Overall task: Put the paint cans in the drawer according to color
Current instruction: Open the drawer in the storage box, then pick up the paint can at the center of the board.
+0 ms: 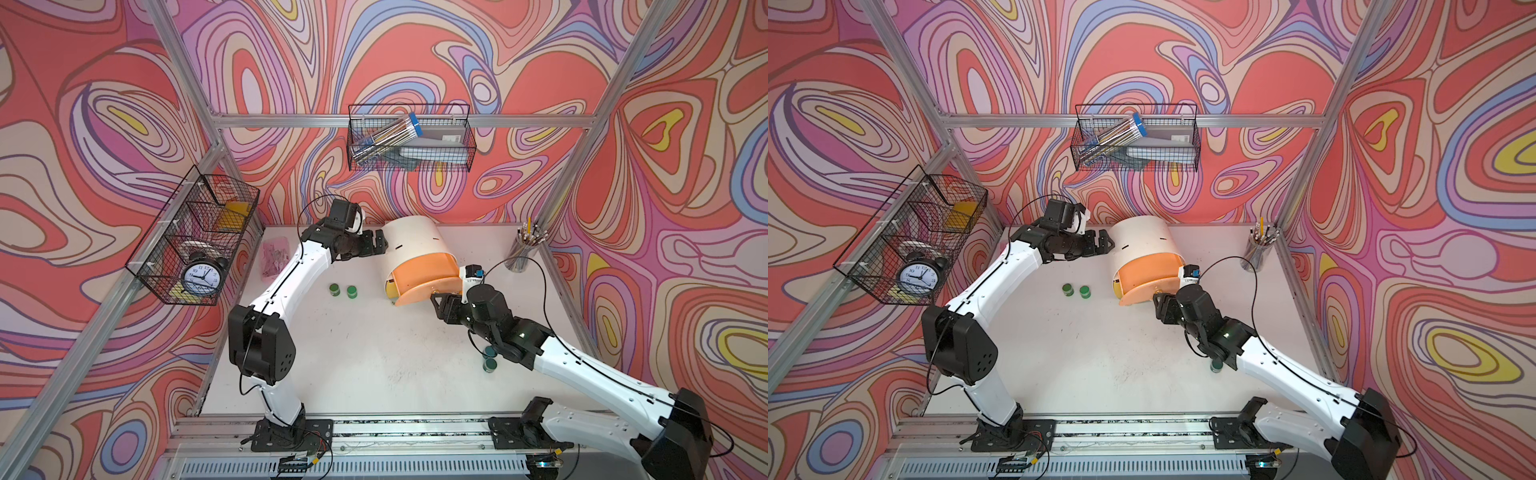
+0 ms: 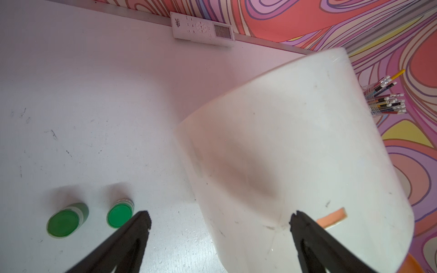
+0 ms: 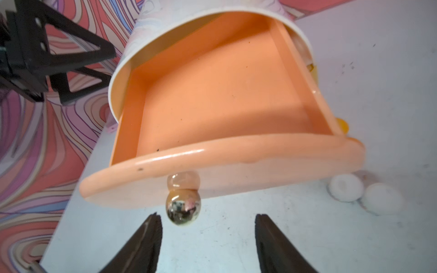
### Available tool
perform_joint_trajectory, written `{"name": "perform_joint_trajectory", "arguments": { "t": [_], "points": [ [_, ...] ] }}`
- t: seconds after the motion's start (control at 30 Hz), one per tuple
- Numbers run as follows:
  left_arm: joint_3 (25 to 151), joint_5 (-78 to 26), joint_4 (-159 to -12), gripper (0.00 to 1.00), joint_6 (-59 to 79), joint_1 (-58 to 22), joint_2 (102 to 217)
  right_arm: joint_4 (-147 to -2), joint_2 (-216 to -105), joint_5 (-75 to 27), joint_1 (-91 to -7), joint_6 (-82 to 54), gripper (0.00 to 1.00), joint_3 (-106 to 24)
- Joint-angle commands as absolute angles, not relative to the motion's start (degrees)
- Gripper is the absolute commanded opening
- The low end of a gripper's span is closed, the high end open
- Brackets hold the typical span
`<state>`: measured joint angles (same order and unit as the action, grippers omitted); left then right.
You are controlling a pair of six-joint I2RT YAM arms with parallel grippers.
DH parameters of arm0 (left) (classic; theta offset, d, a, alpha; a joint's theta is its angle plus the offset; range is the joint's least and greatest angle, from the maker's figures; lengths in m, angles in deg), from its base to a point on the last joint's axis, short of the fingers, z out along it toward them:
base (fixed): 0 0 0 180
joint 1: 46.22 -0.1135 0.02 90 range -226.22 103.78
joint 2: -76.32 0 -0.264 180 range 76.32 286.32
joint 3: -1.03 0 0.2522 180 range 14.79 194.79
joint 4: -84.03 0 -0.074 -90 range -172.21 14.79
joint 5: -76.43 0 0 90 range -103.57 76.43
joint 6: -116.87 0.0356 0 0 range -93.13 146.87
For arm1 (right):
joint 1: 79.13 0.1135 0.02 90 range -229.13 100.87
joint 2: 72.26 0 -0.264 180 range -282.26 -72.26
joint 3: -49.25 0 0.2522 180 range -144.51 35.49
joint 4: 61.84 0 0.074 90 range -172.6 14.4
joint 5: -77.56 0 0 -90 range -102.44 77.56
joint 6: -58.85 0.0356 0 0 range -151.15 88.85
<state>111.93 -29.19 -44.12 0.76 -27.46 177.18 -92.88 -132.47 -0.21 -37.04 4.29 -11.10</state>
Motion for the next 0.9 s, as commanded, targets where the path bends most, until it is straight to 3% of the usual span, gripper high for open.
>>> {"name": "perform_joint_trajectory", "arguments": {
  "t": [0.0,0.17,0.37,0.53,0.7,0.87],
  "points": [
    [111.2,-27.2,-42.4,0.99,1.3,-27.3,173.1,-102.0,-129.3,1.5,-36.9,-1.8,0.98,-14.2],
    [104.3,-21.0,-42.8,0.99,2.1,-27.3,166.4,-105.9,-121.7,4.3,-36.8,-8.0,0.98,-14.7],
    [90.4,-8.7,-44.2,0.98,0.9,-27.6,160.4,-95.0,-111.9,-0.1,-36.8,-14.8,0.98,-7.7],
    [86.8,-4.3,-45.4,0.97,-1.5,-30.2,165.3,-88.6,-110.1,-2.9,-36.8,-17.5,0.98,-1.6],
    [93.0,1.4,-39.2,0.96,-7.3,-31.7,175.4,-86.5,-109.7,-4.3,-36.8,-17.3,0.98,1.5],
    [95.9,-1.1,-39.8,0.77,-9.3,-32.3,180.7,-86.0,-107.2,-6.2,-36.8,-16.5,0.98,2.5]
  ]
}}
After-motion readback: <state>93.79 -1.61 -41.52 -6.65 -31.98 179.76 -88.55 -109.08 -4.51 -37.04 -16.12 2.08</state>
